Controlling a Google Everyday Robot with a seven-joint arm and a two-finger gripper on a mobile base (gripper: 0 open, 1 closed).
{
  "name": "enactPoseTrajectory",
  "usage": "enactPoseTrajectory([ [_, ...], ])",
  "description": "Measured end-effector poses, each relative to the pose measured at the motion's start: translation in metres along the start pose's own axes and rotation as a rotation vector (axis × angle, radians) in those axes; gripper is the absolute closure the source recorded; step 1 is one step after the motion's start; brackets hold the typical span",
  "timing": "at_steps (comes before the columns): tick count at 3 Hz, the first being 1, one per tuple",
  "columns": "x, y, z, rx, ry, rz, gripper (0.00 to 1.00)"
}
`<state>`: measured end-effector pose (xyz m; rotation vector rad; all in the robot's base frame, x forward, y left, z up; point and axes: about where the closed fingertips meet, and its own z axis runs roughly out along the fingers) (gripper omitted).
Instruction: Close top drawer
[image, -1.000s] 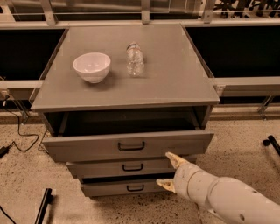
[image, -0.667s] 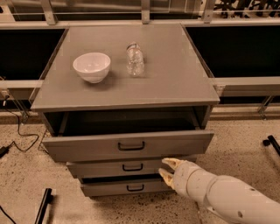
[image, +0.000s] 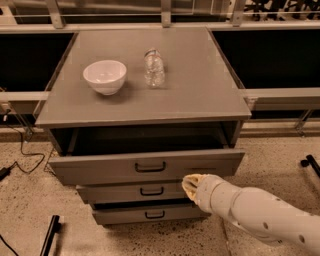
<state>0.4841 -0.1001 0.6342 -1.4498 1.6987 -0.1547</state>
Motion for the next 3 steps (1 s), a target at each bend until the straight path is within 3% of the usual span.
enactPoseTrajectory([
  [2, -0.009, -0.028, 0.025, 0.040, -0.026, -0.033, 1.00],
  [3, -0.016, -0.063, 0.065, 0.077, -0.023, -0.031, 1.00],
])
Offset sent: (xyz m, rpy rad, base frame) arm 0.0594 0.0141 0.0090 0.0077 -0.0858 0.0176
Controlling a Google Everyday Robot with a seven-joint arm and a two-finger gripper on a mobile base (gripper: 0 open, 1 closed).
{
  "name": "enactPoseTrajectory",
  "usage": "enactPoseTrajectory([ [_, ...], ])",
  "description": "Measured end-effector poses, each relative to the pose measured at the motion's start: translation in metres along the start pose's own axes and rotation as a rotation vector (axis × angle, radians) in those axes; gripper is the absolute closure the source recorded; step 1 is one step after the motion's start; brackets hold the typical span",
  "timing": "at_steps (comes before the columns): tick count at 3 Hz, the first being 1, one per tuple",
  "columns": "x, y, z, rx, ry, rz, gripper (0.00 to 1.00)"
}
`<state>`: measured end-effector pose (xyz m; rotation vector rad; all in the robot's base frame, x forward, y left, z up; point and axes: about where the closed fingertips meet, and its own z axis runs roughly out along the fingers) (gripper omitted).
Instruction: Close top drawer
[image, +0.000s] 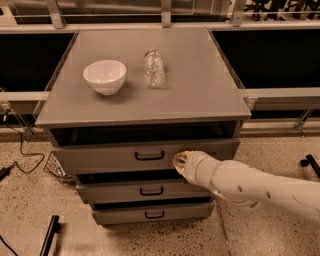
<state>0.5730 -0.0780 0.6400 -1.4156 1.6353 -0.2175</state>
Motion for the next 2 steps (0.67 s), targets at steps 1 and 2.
enactPoseTrajectory([
  [1, 0.0012, -0.0005, -0.0041, -0.008, 0.001, 0.000, 1.00],
  [2, 0.0037, 0.0042, -0.0115, -0.017, -0.003, 0.007, 1.00],
])
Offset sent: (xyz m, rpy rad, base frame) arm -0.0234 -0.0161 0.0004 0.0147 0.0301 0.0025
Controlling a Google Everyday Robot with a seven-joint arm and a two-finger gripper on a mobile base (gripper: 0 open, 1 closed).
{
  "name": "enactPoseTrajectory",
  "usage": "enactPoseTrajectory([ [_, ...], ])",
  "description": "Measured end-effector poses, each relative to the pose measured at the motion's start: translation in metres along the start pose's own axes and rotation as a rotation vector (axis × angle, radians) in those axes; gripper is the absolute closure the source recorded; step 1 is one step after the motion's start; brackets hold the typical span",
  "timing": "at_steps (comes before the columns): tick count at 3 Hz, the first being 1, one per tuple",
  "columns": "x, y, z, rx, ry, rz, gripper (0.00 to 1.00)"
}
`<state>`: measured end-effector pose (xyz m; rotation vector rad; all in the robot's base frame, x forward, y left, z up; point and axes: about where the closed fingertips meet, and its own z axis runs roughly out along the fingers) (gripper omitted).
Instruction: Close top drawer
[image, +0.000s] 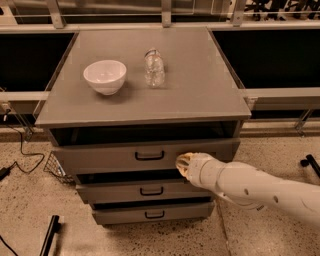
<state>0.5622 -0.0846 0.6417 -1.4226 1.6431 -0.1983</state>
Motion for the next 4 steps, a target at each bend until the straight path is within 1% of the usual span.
enactPoseTrajectory([
  [2, 0.007, 0.023, -0.021, -0.037, -0.005, 0.024, 1.00],
  [3, 0.001, 0.032, -0.039, -0.051, -0.019, 0.029, 1.00],
  [4, -0.008, 0.038, -0.064, -0.058, -0.032, 0.039, 0.97],
])
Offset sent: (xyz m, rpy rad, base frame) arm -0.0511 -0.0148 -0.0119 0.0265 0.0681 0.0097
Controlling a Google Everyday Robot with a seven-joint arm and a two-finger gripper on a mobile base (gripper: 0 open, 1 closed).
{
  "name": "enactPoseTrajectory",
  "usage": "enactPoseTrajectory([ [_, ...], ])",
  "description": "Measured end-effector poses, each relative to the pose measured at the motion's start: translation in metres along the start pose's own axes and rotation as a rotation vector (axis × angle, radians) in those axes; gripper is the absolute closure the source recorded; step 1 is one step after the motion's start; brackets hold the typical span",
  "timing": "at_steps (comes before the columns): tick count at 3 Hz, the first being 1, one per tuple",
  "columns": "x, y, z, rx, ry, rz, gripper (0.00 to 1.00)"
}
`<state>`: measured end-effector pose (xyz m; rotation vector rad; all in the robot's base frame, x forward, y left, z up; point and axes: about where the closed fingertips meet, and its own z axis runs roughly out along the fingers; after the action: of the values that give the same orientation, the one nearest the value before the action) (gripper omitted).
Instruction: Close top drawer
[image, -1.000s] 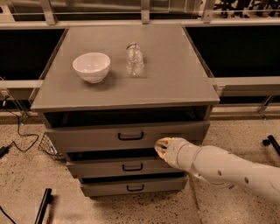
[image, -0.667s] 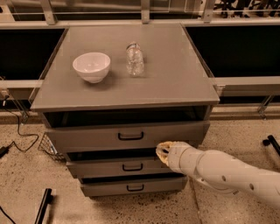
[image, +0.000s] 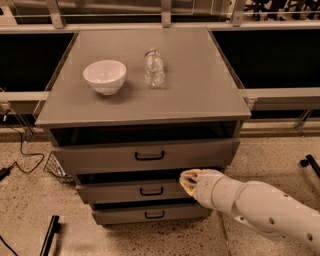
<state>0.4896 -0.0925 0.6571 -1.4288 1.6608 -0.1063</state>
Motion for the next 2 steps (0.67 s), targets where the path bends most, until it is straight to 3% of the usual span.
enactPoseTrajectory([
  [2, 0.0000, 0.0000, 0.0000, 0.000, 0.000, 0.000, 0.51],
])
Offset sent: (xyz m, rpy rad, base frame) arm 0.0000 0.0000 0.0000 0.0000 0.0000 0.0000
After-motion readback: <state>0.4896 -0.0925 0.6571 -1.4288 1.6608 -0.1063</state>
